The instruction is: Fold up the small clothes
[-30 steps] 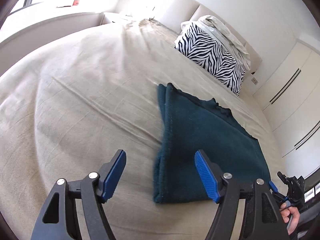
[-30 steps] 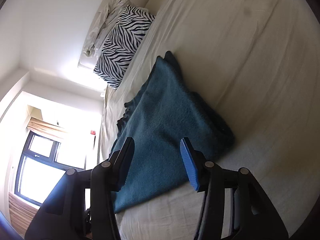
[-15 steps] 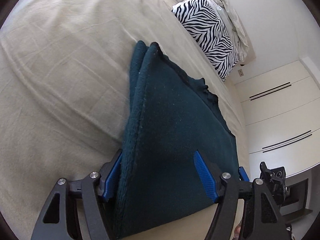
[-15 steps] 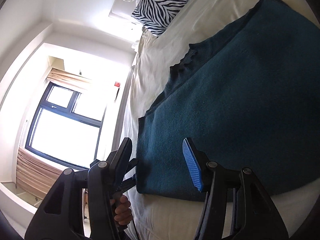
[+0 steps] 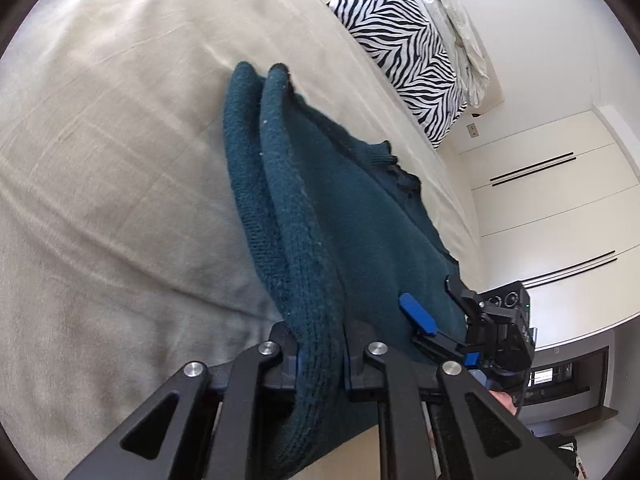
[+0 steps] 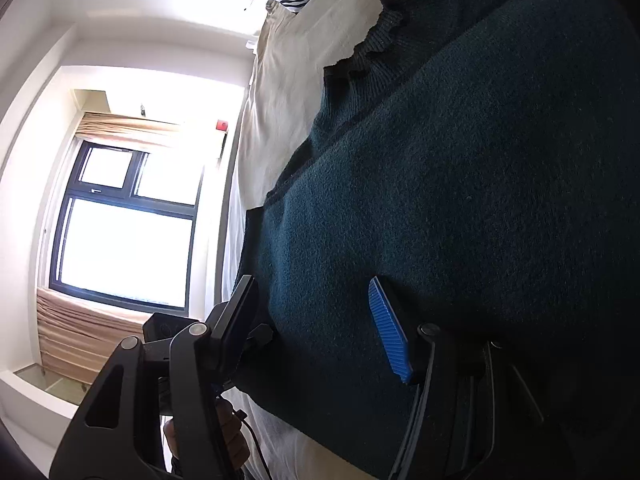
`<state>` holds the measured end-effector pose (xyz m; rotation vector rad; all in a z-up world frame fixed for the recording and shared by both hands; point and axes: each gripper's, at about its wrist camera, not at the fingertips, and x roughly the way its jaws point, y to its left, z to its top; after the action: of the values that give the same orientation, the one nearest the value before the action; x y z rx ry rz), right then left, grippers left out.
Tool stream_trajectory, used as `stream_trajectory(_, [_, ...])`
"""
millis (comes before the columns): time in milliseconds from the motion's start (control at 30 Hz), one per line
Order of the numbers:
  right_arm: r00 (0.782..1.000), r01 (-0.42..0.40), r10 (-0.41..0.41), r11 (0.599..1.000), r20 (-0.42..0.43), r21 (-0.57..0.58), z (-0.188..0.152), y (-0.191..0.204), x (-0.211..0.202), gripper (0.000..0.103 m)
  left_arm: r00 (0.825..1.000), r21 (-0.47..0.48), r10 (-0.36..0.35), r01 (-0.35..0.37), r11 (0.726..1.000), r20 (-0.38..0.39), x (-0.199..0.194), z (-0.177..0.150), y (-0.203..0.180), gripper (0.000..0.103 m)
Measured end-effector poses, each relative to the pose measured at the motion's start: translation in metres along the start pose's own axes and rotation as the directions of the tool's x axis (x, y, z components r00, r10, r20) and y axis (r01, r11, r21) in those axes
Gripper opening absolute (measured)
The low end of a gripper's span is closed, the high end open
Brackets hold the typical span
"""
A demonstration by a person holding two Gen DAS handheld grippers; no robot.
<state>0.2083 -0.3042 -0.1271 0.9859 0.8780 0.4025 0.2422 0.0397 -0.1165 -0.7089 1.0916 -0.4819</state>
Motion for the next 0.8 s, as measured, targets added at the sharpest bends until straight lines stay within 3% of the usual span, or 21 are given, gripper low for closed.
stream_trajectory(100, [0.997, -0.082, 0.081, 0.995, 0.017, 0.061, 0.003, -0.011, -0.015, 0.056, 1.000, 0.074, -0.020, 0.020, 0.997, 0.010, -0.002, 0.003, -0.039, 0.013])
stream_trajectory(267, [0.977, -0.189, 0.176, 0.975, 0.122, 0.113, 0.016, -0.029, -0.074, 0.064, 0.999, 0.218, -0.045, 0.046, 0.975, -0.007, 0.018, 0.000, -0.118, 0.013])
stream_trajectory(333, [0.964, -0.229, 0.206, 0.965, 0.170, 0.130, 0.023, -0.039, -0.103, 0.065, 0.999, 0.274, -0.041, 0.047, 0.961, -0.025, 0.038, -0.007, -0.149, 0.013])
stream_trajectory(400, [0.954, -0.244, 0.210, 0.959, 0.213, 0.145, 0.029, -0.051, -0.130, 0.074, 0.997, 0.326, -0.044, 0.061, 0.943, -0.059, 0.064, -0.018, -0.179, 0.013])
stream_trajectory(500, [0.946, -0.253, 0.207, 0.953, 0.251, 0.169, 0.034, -0.068, -0.159, 0.075, 0.990, 0.383, -0.062, 0.107, 0.918, -0.129, 0.107, -0.040, -0.215, 0.013])
stream_trajectory(567, [0.944, -0.259, 0.205, 0.946, 0.258, 0.193, 0.032, -0.079, -0.172, 0.075, 0.985, 0.427, -0.038, 0.107, 0.898, -0.168, 0.140, -0.054, -0.232, 0.015])
stream_trajectory(633, [0.947, -0.251, 0.197, 0.946, 0.253, 0.206, 0.036, -0.092, -0.183, 0.075, 0.977, 0.424, 0.000, 0.093, 0.901, -0.214, 0.166, -0.063, -0.237, 0.023])
stream_trajectory(667, [0.948, -0.254, 0.199, 0.943, 0.250, 0.213, 0.036, -0.096, -0.187, 0.074, 0.972, 0.408, -0.020, 0.116, 0.905, -0.233, 0.169, -0.066, -0.237, 0.029])
stream_trajectory(700, [0.947, -0.263, 0.207, 0.940, 0.247, 0.219, 0.036, -0.100, -0.189, 0.074, 0.971, 0.397, -0.048, 0.140, 0.907, -0.233, 0.167, -0.068, -0.237, 0.041])
stream_trajectory(767, [0.945, -0.274, 0.218, 0.936, 0.245, 0.221, 0.037, -0.107, -0.185, 0.074, 0.980, 0.417, -0.059, 0.136, 0.899, -0.191, 0.152, -0.070, -0.238, 0.062])
stream_trajectory(800, [0.945, -0.274, 0.219, 0.936, 0.244, 0.220, 0.039, -0.110, -0.186, 0.074, 0.984, 0.435, -0.067, 0.134, 0.890, -0.166, 0.141, -0.069, -0.237, 0.064])
